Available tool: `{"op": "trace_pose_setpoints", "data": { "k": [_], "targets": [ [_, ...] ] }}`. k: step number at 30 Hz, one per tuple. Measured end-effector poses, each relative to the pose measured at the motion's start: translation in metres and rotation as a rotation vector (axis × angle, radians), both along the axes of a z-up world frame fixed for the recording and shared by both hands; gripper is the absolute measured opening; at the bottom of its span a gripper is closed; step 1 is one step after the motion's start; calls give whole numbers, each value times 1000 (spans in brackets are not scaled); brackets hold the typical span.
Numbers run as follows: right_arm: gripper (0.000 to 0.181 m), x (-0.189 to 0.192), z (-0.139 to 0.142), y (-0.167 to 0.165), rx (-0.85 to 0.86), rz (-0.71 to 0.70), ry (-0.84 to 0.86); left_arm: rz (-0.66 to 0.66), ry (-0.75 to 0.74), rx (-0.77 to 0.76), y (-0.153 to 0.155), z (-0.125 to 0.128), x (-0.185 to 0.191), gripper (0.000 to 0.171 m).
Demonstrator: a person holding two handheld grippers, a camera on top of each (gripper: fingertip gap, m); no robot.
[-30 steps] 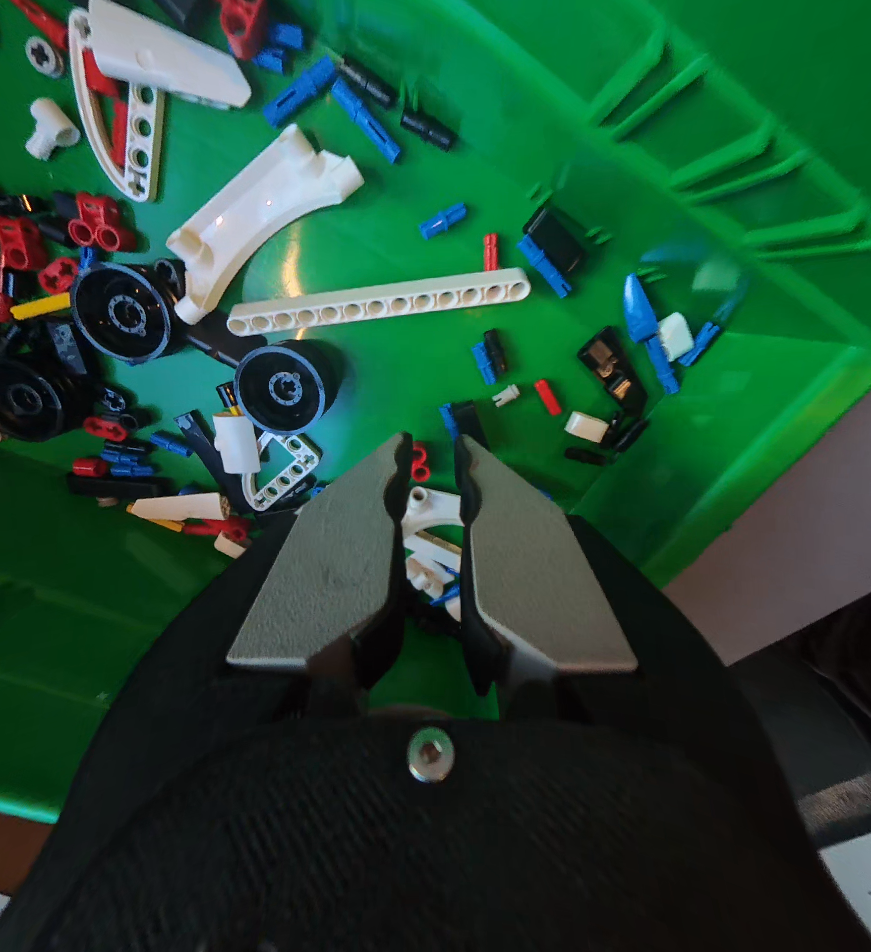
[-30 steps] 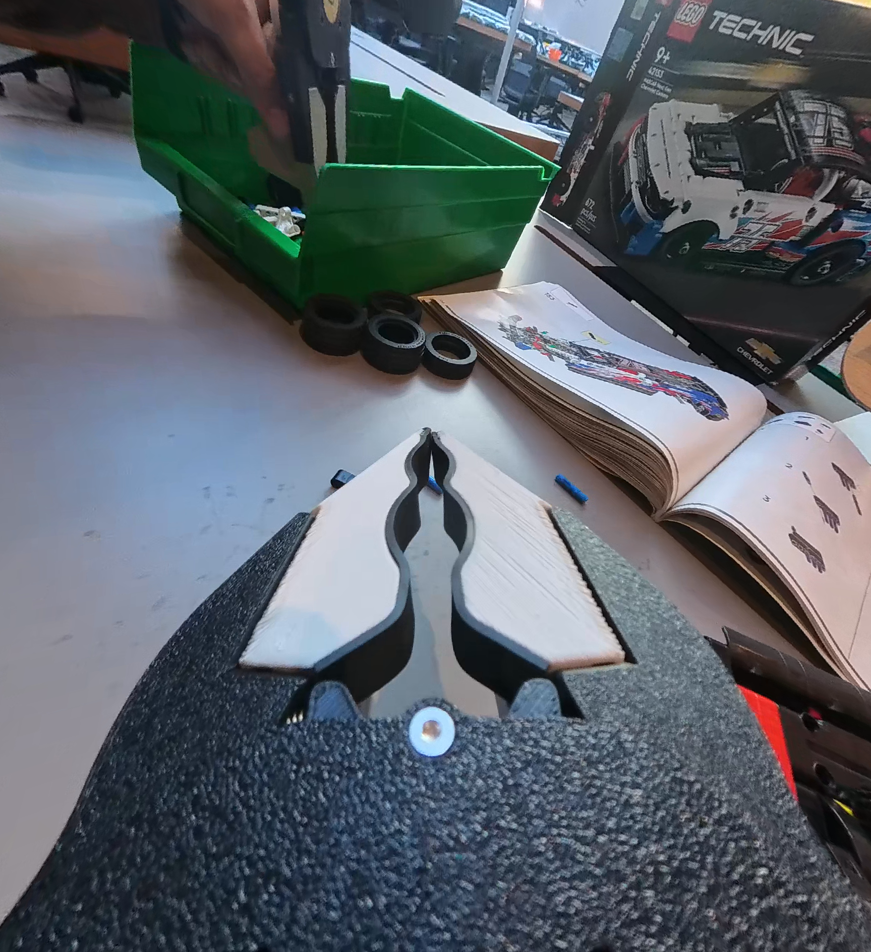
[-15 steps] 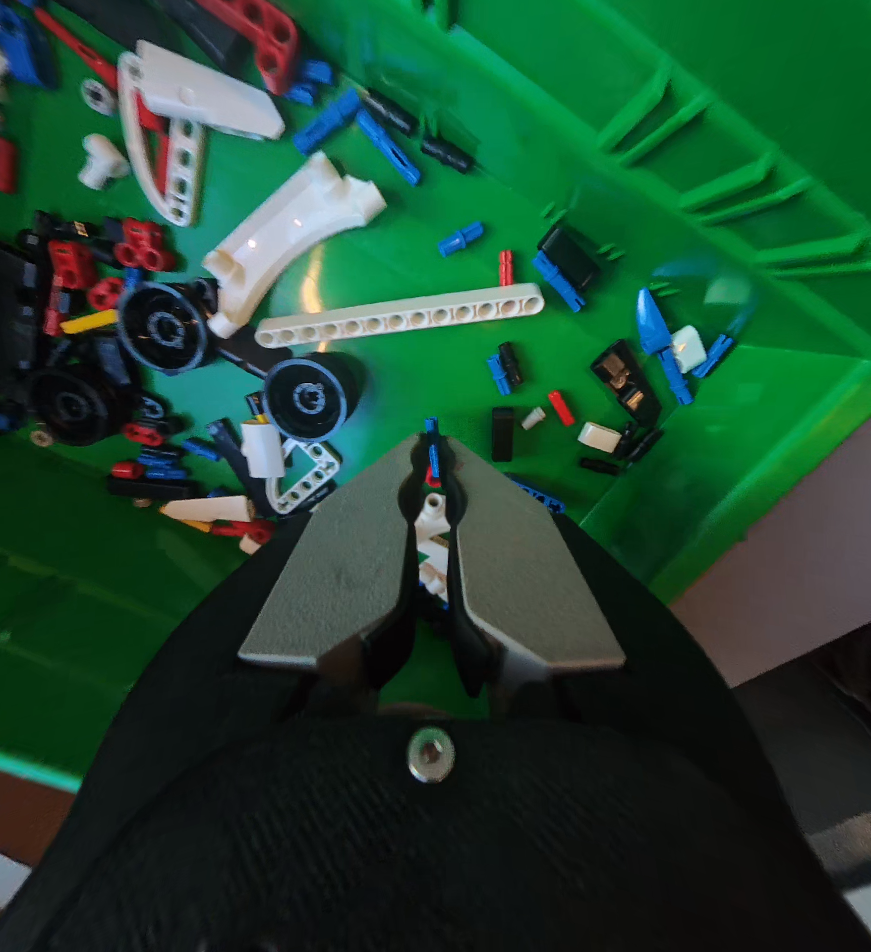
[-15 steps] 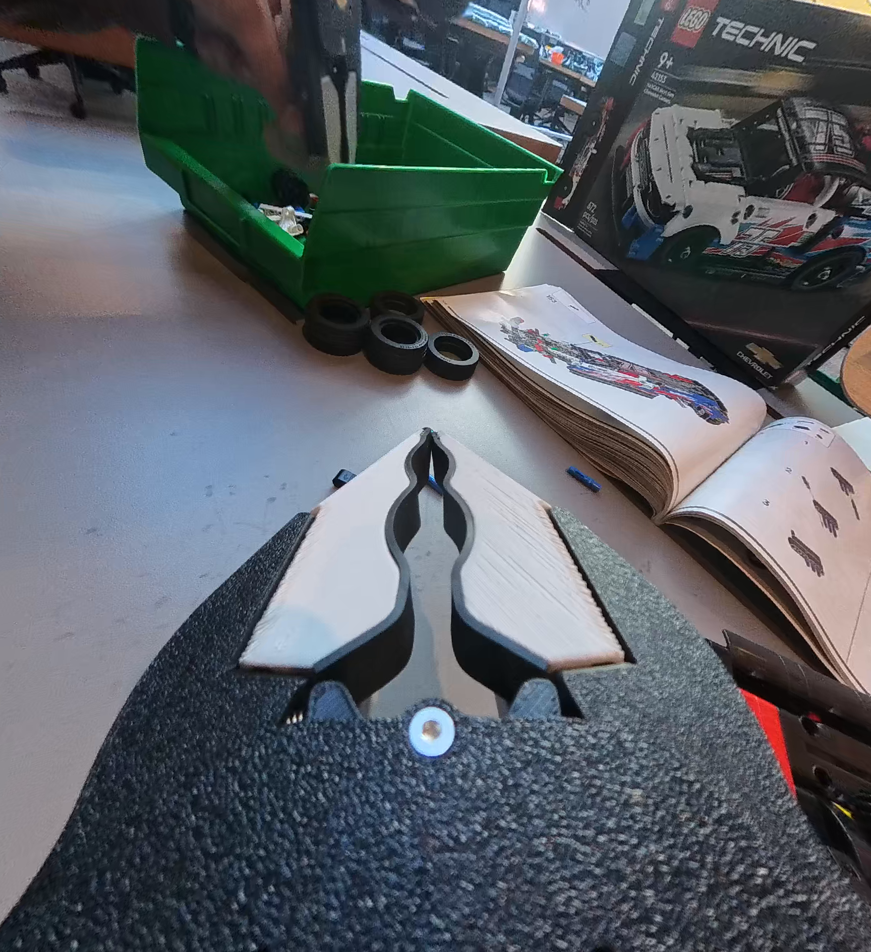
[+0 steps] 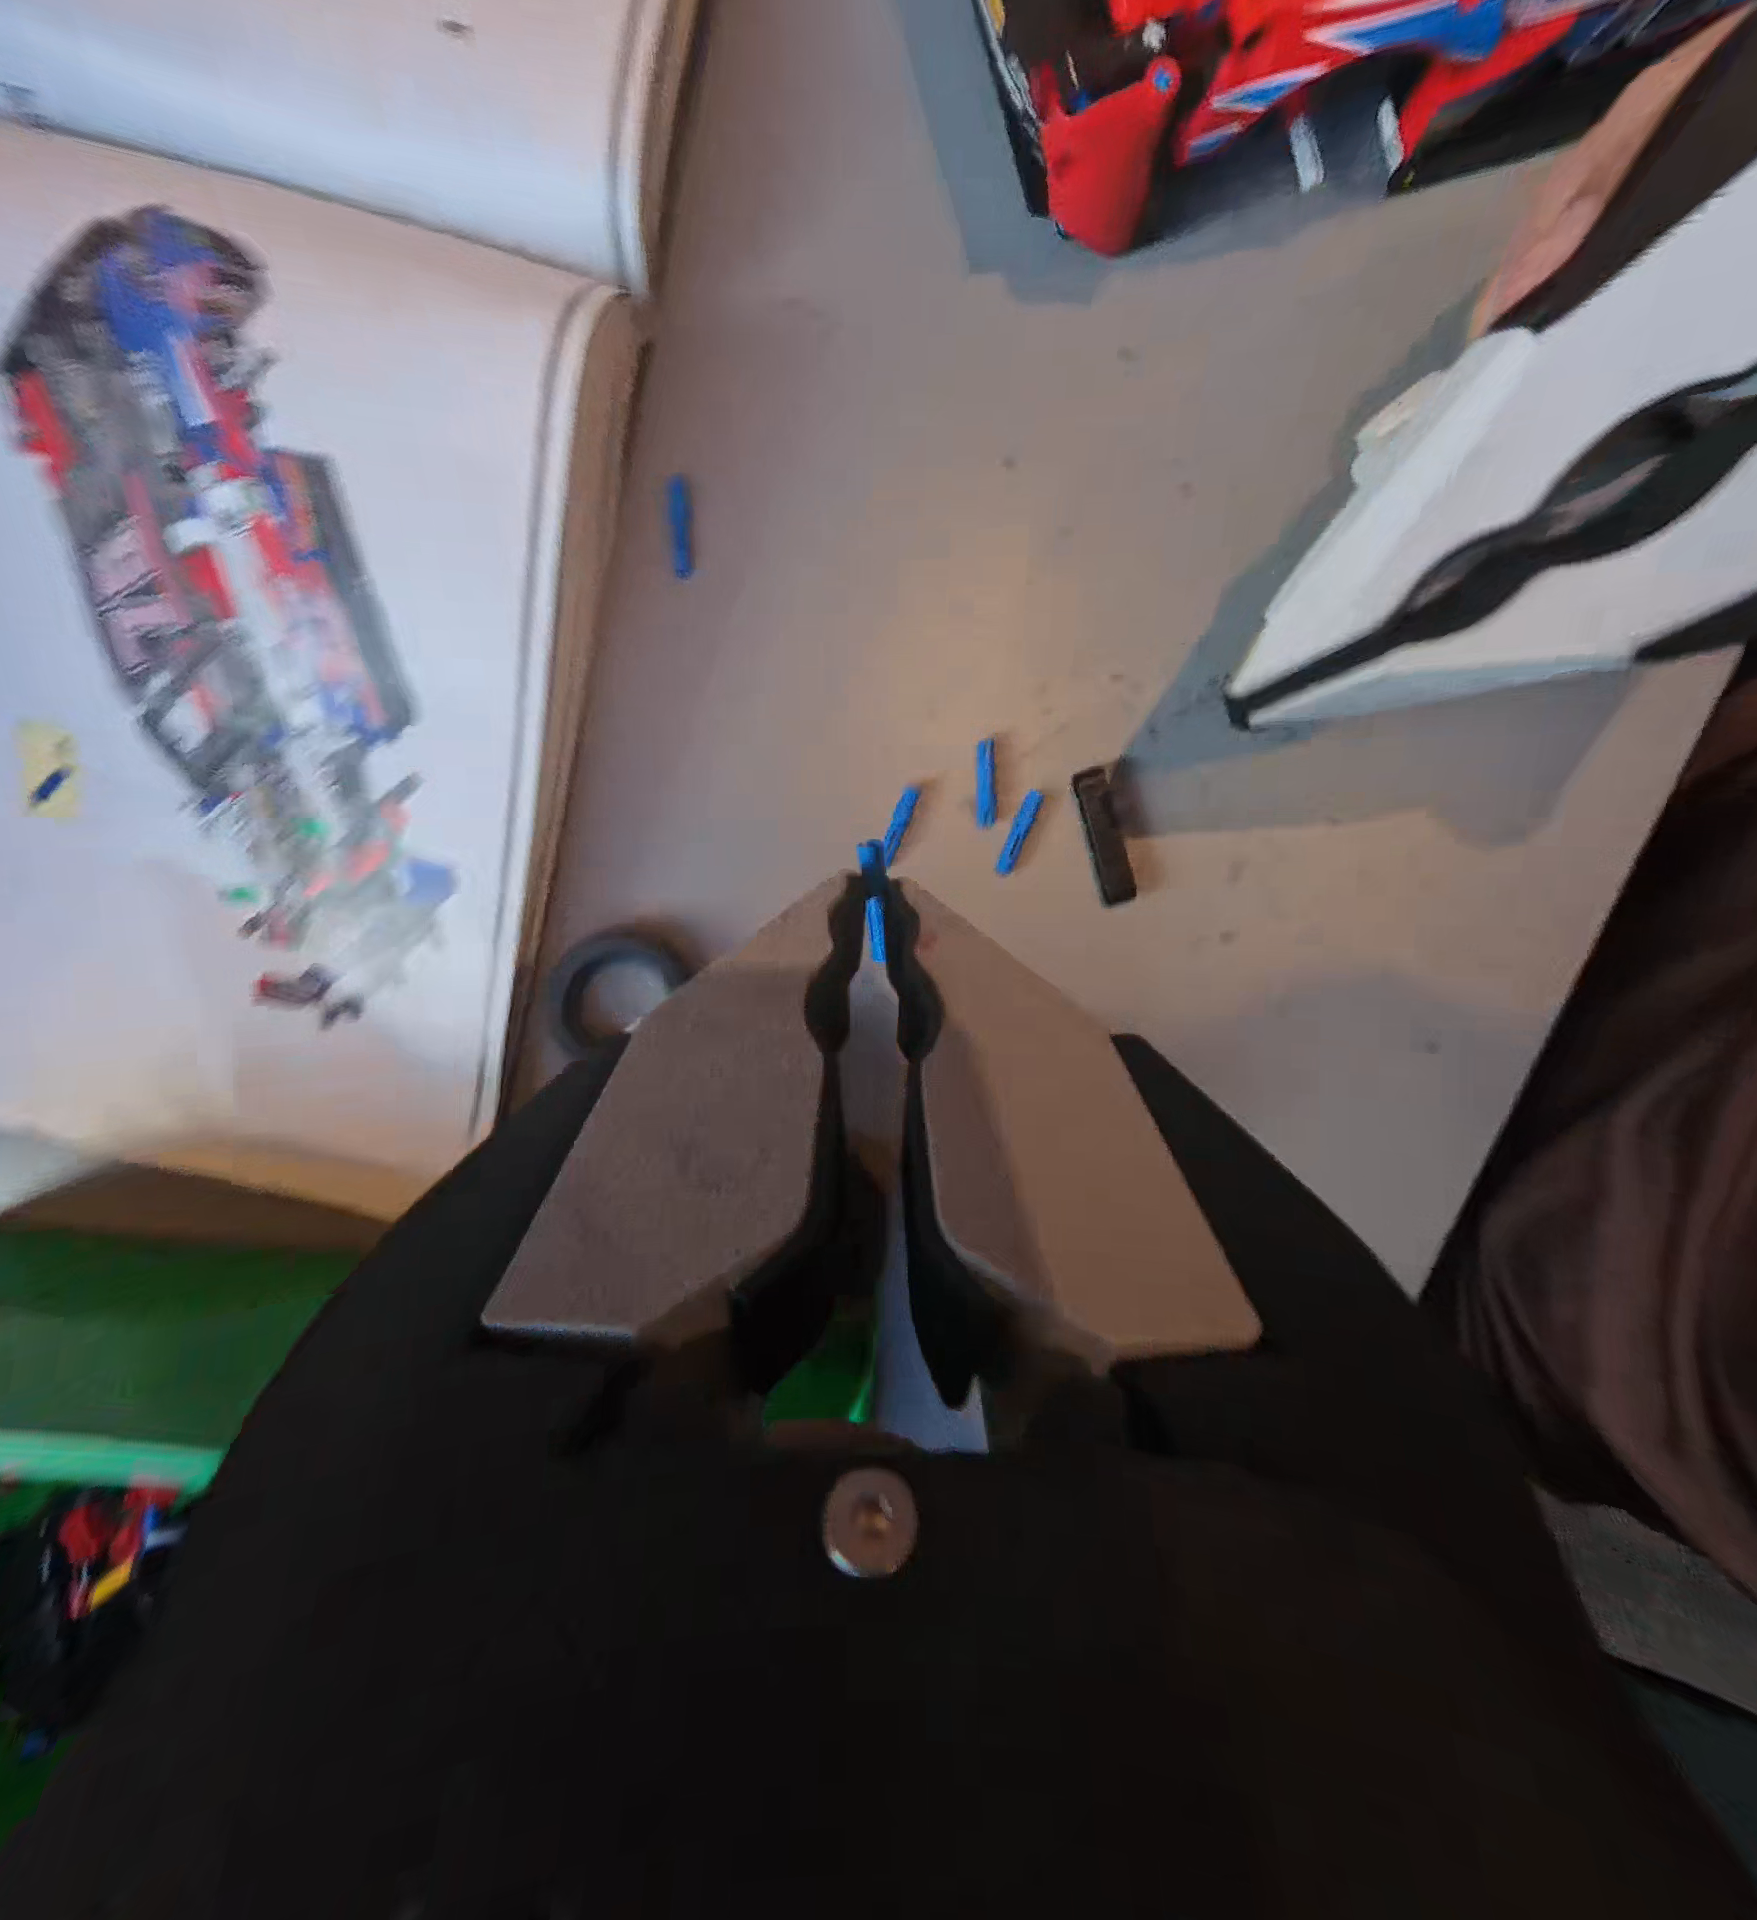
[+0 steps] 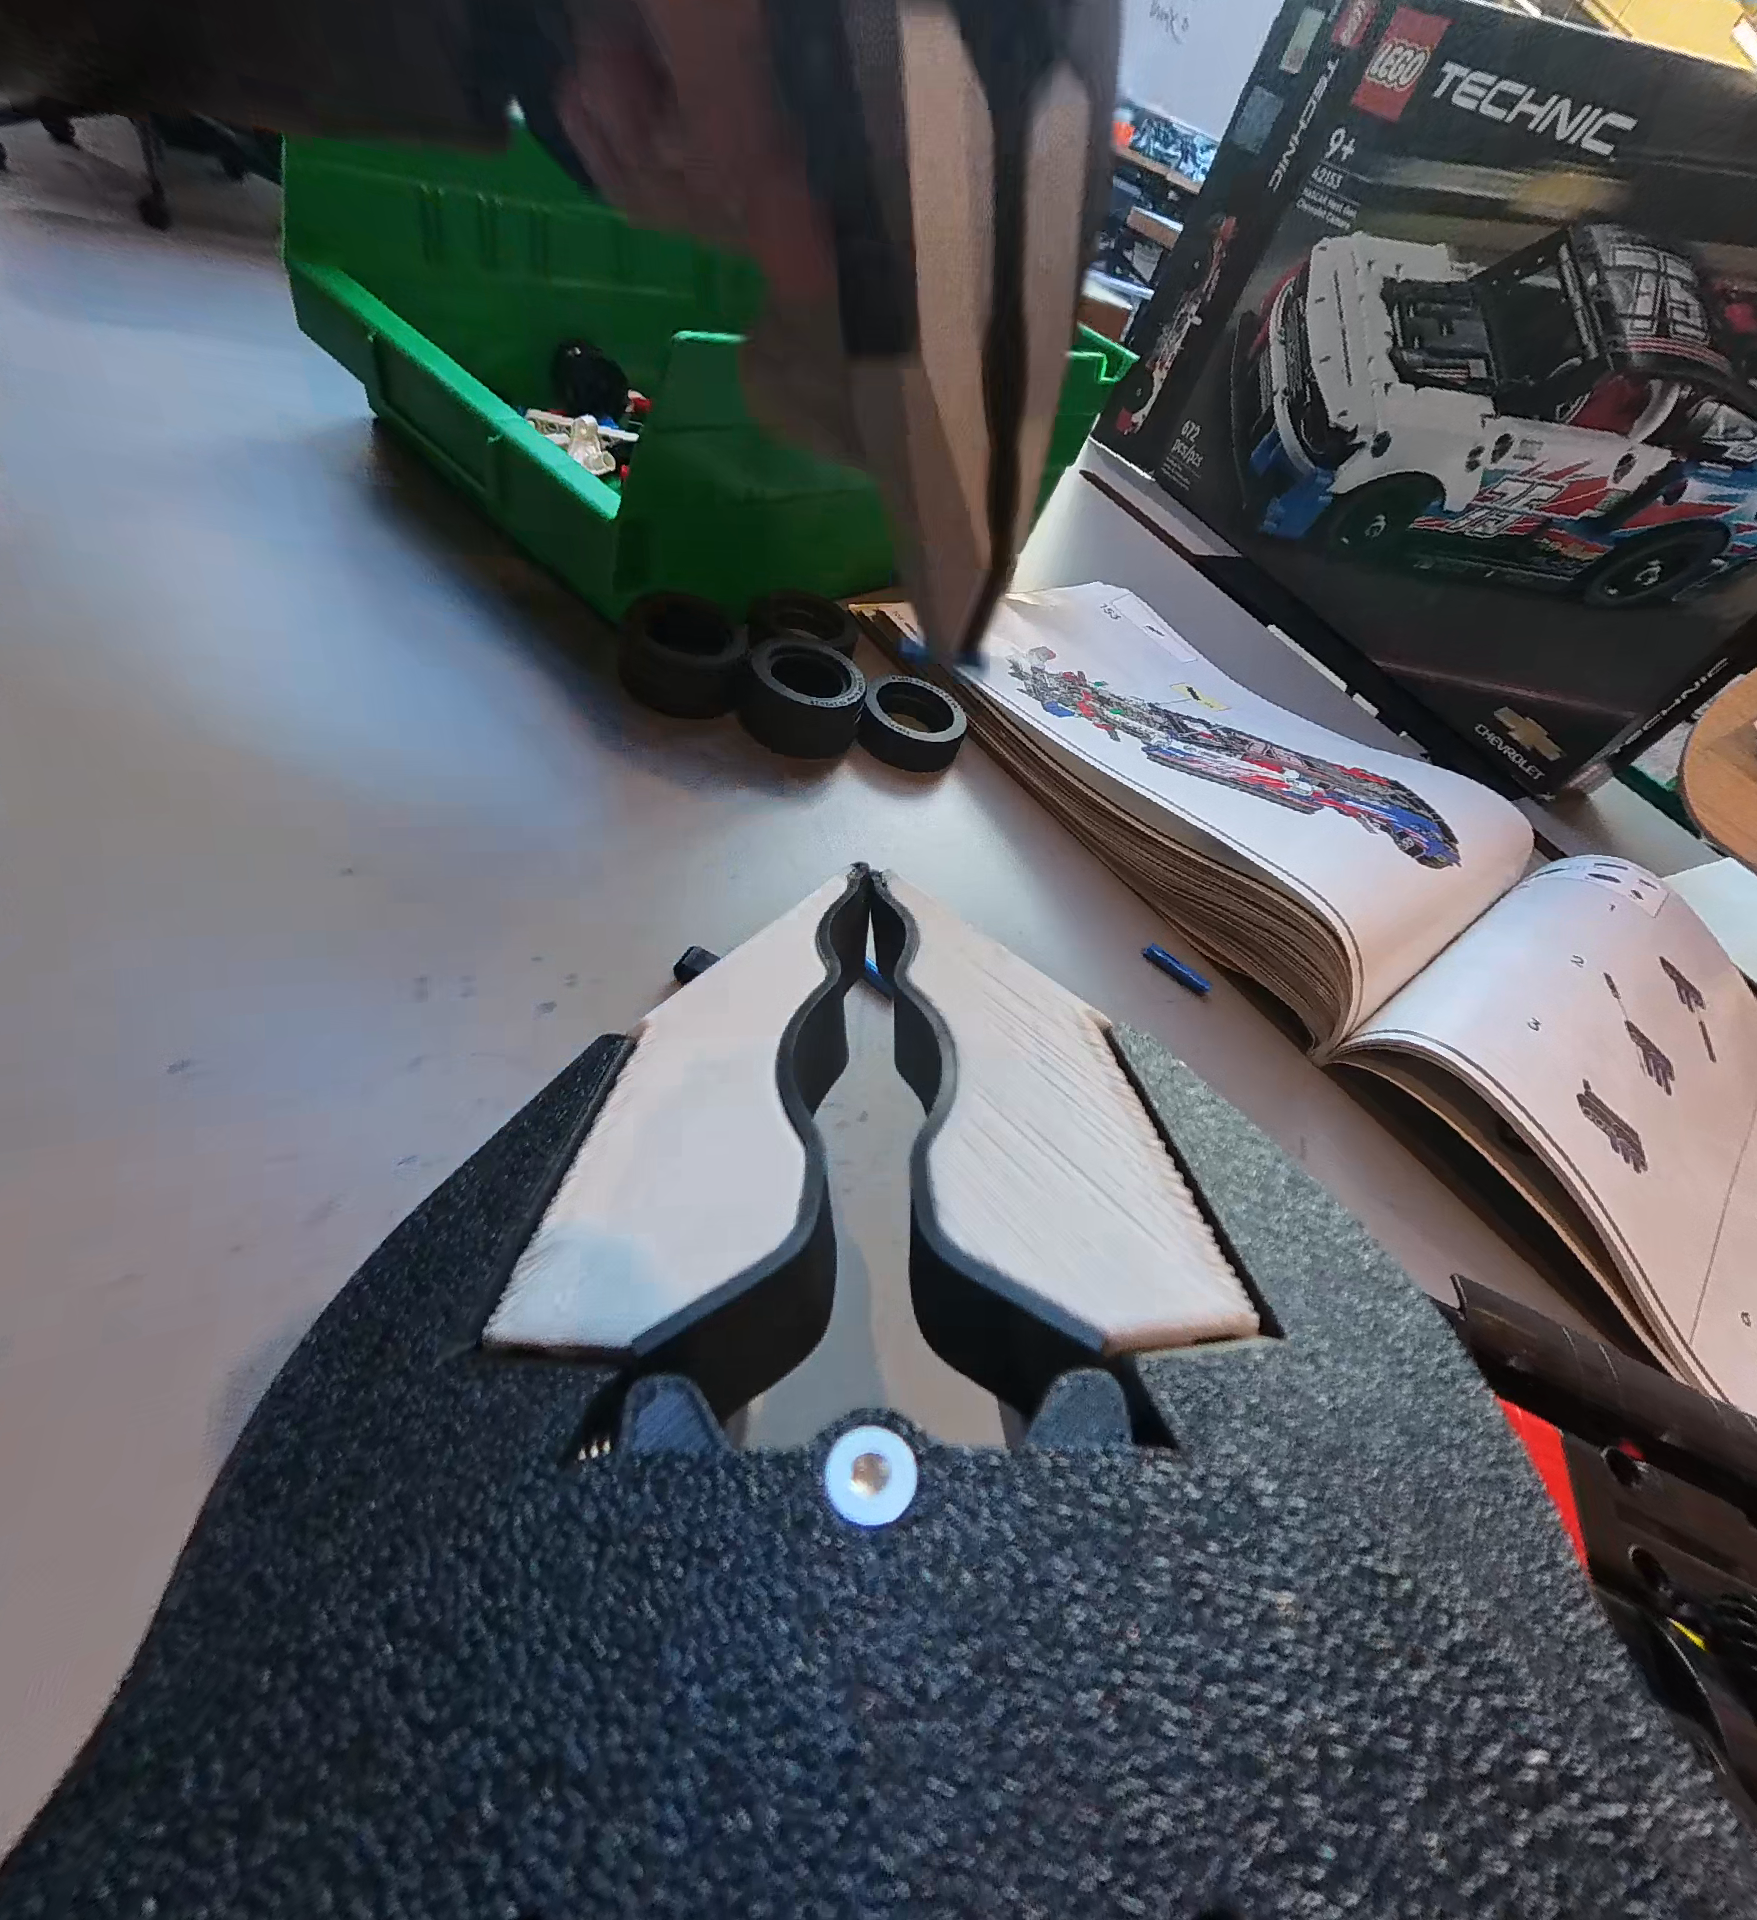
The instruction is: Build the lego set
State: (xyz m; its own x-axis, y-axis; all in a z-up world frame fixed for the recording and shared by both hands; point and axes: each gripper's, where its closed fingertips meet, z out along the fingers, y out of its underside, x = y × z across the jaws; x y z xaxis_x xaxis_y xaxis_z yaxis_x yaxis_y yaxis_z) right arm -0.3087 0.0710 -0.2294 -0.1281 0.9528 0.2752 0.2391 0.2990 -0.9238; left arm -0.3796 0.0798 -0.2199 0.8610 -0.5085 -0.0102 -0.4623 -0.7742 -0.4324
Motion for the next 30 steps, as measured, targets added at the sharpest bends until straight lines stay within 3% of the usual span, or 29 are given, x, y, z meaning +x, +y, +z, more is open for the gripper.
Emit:
{"op": "trace_pose_setpoints", "data": {
  "k": [5,9,17,23,30],
  "targets": [
    [0,3,1,-2,11,5,6,-49,-14,-159,19,-58,27,1],
    [0,3,1,-3,2,16,8,-37,-2,-236,22,-82,26,2],
    [0,3,1,-4,-14,29,5,-35,-10,-214,32,-68,23,7],
    [0,3,2,-3,-14,25,8,54,53,-24,79,-53,0,13],
    [0,3,2,-3,-13,23,8,60,53,-6,105,-61,-6,12]
  ]
}}
